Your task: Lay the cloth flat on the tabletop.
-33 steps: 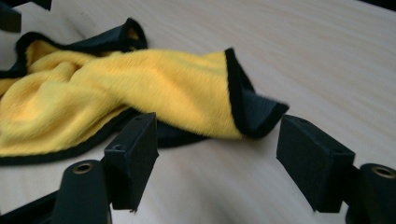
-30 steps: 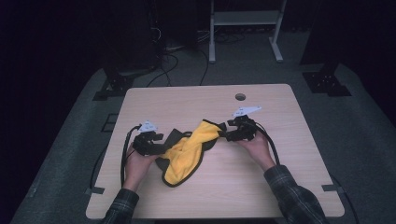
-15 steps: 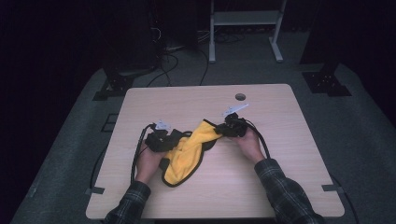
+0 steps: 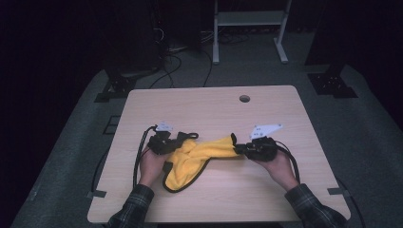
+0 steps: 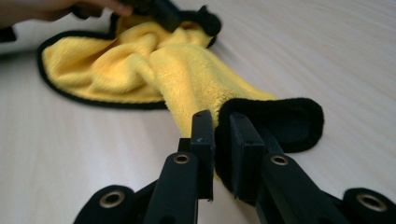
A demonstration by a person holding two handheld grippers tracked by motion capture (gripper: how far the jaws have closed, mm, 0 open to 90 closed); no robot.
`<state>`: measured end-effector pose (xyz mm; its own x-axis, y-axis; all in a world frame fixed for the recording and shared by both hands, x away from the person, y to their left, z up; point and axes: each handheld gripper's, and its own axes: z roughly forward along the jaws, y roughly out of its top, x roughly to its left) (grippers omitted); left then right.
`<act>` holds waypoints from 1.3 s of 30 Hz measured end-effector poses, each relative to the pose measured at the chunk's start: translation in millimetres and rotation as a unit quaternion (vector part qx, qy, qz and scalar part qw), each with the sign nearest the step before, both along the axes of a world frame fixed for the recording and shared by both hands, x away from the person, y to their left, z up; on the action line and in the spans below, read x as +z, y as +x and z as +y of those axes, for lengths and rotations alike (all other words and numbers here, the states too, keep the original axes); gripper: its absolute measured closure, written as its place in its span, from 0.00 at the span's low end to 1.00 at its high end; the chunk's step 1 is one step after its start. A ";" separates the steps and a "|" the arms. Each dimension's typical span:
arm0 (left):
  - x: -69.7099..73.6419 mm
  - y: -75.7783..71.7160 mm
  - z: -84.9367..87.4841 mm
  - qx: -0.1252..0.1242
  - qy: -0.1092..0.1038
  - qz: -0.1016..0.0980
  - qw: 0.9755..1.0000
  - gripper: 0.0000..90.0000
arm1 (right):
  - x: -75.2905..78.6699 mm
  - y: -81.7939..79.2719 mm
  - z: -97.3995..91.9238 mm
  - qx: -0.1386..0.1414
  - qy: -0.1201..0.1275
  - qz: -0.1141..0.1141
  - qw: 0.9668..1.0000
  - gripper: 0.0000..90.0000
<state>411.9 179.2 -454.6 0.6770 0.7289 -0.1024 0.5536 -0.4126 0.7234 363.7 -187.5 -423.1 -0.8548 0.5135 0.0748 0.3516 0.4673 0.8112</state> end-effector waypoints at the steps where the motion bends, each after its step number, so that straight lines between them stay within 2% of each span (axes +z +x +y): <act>1: 0.4 -0.7 -1.3 -0.003 0.001 -0.001 1.000 0.87 | -0.2 -8.0 -3.5 0.002 -0.002 -0.002 1.000 0.90; 5: 2.0 -2.6 -2.3 -0.001 0.005 -0.005 1.000 0.87 | -1.0 -35.7 -16.7 0.016 -0.011 -0.002 1.000 0.91; 8: 2.4 -2.4 2.3 0.002 -0.005 -0.003 1.000 0.87 | -8.2 -53.3 -26.3 0.031 -0.013 0.026 0.999 0.92; 10: 1.4 -2.7 3.8 0.004 -0.007 -0.002 1.000 0.87 | -15.4 -65.1 -30.3 0.043 -0.025 0.044 0.998 0.92; 12: 0.6 -3.1 4.9 0.008 0.003 -0.003 1.000 0.86 | -24.2 -75.6 -32.0 0.062 -0.031 0.065 0.995 0.92; 15: 0.1 -2.5 8.8 0.011 -0.007 0.001 1.000 0.83 | -35.9 -88.9 -31.4 0.079 -0.053 0.087 0.992 0.92; 16: 0.4 -2.4 9.5 0.012 -0.010 0.001 1.000 0.82 | -38.0 -91.4 -31.5 0.081 -0.056 0.089 0.991 0.90; 18: 1.6 -2.5 10.9 0.015 -0.015 -0.001 1.000 0.78 | -36.9 -92.0 -32.7 0.080 -0.050 0.087 0.992 0.77; 20: 2.9 -2.6 12.0 0.019 -0.021 -0.004 1.000 0.72 | -29.7 -88.8 -36.4 0.066 -0.031 0.079 0.994 0.67; 23: 4.4 -2.6 13.8 0.022 -0.029 -0.011 0.999 0.64 | -18.2 -78.5 -43.6 0.035 -0.005 0.055 0.998 0.62; 26: 5.7 -1.9 15.9 0.027 -0.035 -0.012 0.999 0.60 | -11.7 -59.6 -49.2 -0.005 0.000 0.035 0.999 0.61; 28: 4.7 -1.3 16.2 0.029 -0.038 -0.008 0.999 0.59 | -11.9 -43.1 -50.6 -0.031 -0.010 0.027 0.999 0.60; 31: 0.6 0.2 15.6 0.028 -0.034 0.001 0.999 0.58 | -21.8 -15.1 -50.7 -0.055 -0.021 0.044 0.997 0.58; 33: -2.0 1.0 14.5 0.027 -0.030 0.006 0.999 0.59 | -32.2 0.9 -48.7 -0.058 -0.022 0.068 0.996 0.58; 37: -6.3 2.3 10.8 0.020 -0.014 0.017 1.000 0.62 | -43.6 10.4 -41.7 -0.048 -0.030 0.089 0.994 0.66; 39: -8.5 2.7 9.0 0.020 -0.005 0.016 1.000 0.63 | -46.7 10.9 -39.1 -0.044 -0.037 0.095 0.994 0.75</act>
